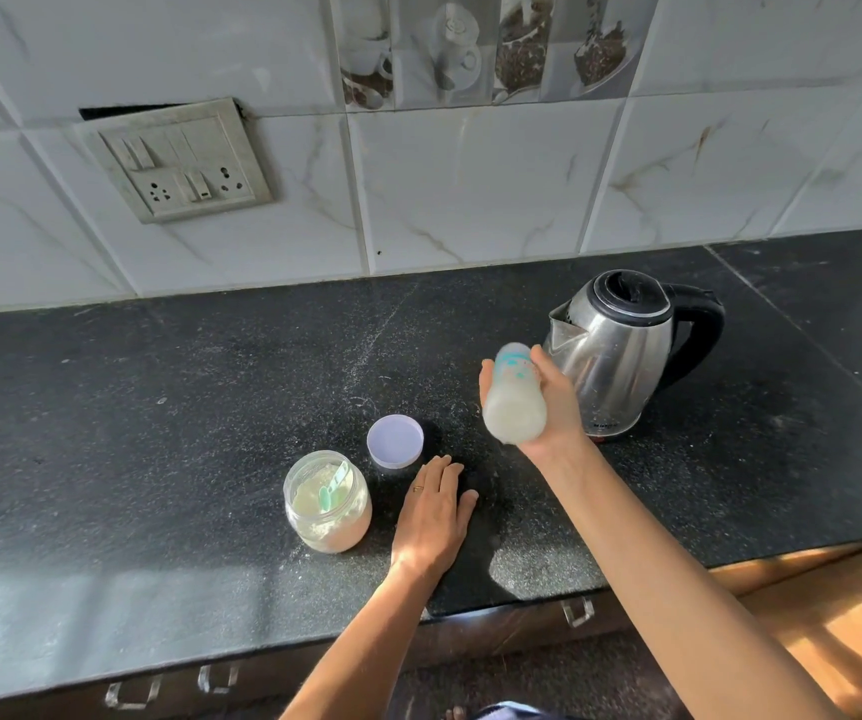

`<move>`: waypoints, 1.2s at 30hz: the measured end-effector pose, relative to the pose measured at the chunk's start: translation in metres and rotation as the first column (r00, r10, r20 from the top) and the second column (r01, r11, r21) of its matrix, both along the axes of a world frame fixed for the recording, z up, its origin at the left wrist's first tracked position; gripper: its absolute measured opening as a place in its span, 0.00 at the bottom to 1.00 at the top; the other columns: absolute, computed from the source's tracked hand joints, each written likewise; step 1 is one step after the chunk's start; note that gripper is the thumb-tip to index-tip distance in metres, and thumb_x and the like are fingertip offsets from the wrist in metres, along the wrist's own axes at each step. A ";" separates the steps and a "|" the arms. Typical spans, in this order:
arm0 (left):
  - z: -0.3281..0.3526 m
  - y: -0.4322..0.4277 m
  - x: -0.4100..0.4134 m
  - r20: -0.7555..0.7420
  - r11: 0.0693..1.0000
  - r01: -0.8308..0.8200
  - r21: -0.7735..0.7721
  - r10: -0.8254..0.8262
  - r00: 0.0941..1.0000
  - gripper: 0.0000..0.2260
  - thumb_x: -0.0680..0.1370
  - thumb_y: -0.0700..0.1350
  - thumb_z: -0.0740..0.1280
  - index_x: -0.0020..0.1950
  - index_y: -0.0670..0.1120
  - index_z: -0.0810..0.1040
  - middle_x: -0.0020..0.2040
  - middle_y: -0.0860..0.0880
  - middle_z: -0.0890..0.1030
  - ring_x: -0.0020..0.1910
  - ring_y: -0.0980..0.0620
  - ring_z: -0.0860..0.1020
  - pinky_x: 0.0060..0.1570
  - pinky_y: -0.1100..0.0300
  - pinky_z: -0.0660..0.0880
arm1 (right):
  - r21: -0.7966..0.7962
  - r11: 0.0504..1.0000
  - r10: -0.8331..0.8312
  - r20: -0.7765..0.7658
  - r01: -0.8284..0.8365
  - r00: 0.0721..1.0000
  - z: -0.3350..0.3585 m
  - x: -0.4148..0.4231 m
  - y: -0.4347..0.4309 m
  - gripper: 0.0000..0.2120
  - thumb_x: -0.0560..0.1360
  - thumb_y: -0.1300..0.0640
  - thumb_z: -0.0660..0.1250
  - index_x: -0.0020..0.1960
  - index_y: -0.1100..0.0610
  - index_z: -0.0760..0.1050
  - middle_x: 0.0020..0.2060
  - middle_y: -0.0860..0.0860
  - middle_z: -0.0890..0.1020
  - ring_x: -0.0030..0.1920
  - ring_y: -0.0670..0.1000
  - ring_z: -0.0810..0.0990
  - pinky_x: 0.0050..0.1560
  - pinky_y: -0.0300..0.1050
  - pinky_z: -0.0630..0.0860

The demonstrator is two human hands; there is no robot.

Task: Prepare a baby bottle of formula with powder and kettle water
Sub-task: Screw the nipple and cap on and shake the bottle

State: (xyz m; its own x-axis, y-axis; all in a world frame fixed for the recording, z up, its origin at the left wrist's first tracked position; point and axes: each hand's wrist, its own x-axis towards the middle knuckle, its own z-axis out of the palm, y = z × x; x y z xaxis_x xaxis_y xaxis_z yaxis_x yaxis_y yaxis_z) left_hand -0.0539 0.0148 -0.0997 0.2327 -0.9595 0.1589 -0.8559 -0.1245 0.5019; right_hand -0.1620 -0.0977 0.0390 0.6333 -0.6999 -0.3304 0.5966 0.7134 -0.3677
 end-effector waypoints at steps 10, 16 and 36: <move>0.003 0.002 -0.001 0.034 1.000 0.011 -0.009 -0.010 0.999 0.23 0.78 0.55 0.52 0.62 0.42 0.75 0.63 0.43 0.76 0.65 0.44 0.72 0.66 0.52 0.68 | 0.119 0.993 -0.022 0.138 0.005 0.990 -0.020 -0.013 0.004 0.21 0.68 0.57 0.75 0.56 0.64 0.72 0.46 0.60 0.79 0.39 0.56 0.81 0.38 0.47 0.82; 0.004 0.001 -0.001 0.027 1.000 0.014 -0.006 -0.014 1.000 0.25 0.78 0.56 0.50 0.64 0.42 0.74 0.65 0.43 0.75 0.67 0.44 0.71 0.67 0.52 0.67 | 0.124 0.987 -0.118 0.116 0.103 0.986 -0.013 -0.012 0.002 0.22 0.70 0.54 0.72 0.58 0.63 0.71 0.46 0.60 0.79 0.40 0.57 0.82 0.37 0.49 0.82; 0.000 -0.001 0.000 0.057 0.999 0.021 -0.029 -0.020 0.998 0.22 0.79 0.54 0.53 0.63 0.42 0.74 0.63 0.44 0.76 0.66 0.45 0.72 0.67 0.53 0.66 | 0.119 0.993 -0.004 0.031 0.000 1.000 -0.020 -0.013 0.005 0.26 0.61 0.58 0.78 0.55 0.64 0.75 0.47 0.58 0.79 0.38 0.55 0.81 0.34 0.46 0.81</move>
State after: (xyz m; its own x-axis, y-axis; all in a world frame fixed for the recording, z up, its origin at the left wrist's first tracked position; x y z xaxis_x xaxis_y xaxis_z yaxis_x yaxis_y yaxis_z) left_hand -0.0535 0.0141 -0.0996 0.2029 -0.9587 0.1991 -0.8852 -0.0926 0.4560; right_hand -0.1749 -0.0928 0.0192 0.6434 -0.6579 -0.3913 0.6078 0.7498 -0.2615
